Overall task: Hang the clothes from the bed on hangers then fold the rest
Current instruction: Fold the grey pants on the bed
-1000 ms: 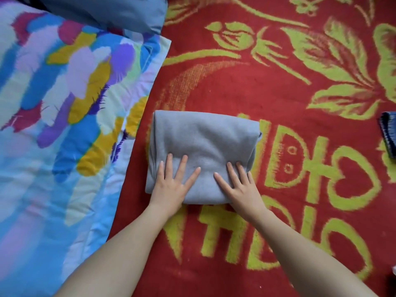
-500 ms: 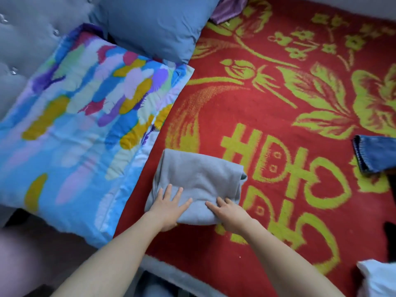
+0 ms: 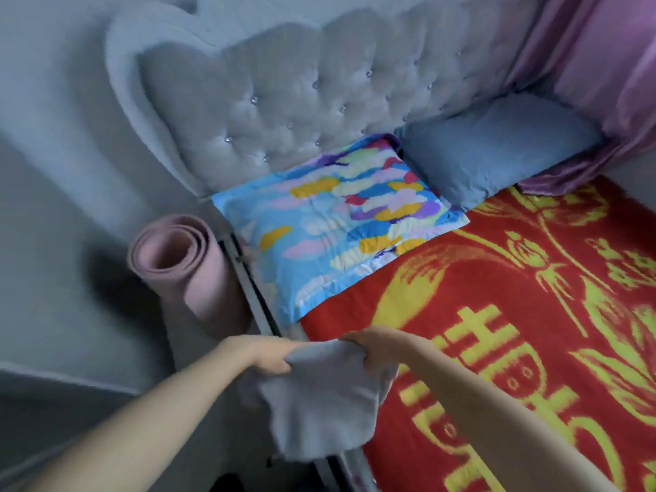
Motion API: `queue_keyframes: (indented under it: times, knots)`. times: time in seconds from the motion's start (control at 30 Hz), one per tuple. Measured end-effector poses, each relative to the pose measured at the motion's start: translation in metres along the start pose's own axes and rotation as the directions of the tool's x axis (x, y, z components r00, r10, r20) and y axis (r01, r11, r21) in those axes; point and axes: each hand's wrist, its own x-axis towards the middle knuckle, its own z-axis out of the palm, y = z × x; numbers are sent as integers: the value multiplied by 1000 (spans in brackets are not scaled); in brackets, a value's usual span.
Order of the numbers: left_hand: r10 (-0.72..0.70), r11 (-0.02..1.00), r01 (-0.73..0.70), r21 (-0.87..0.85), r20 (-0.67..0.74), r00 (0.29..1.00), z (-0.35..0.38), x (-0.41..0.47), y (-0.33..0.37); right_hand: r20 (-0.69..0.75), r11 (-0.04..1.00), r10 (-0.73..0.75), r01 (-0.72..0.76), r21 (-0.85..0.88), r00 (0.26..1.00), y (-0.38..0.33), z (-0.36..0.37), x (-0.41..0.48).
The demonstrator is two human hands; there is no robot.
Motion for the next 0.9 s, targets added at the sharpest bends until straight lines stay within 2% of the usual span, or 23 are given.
queue_keyframes:
  times: [0.07,0.13,0.23,0.27,0.4,0.5,0.63,0.9]
  knots:
    - [-34,995,26,-96,-78,996,7,-46,-12,15,992,-85,86,-93,996,-37,-27,12]
    - [-146,979,118,-168,-171,974,19,-98,-32,33,968,-177,180,-177,984,-87,-52,22]
    - [-322,929,239,-282,-302,897,57,-196,-59,111,912,-283,303,-277,953,-191,-76,29]
    - [-345,920,258,-294,-299,890,56,-204,-60,120,914,-285,308,-265,951,-197,-82,31]
    - [-528,836,377,-400,-394,752,122,-338,-85,140,765,-469,480,-429,872,-341,-81,32]
    - [-613,771,423,-476,-378,694,175,-426,-97,160,649,-589,581,-491,792,-445,-70,23]
    - [-736,649,467,-601,-338,587,252,-536,-107,235,530,-656,660,-533,717,-575,-40,12]
    - [-826,485,403,-776,-255,502,364,-687,-133,387,331,-697,750,-573,603,-775,0,0]
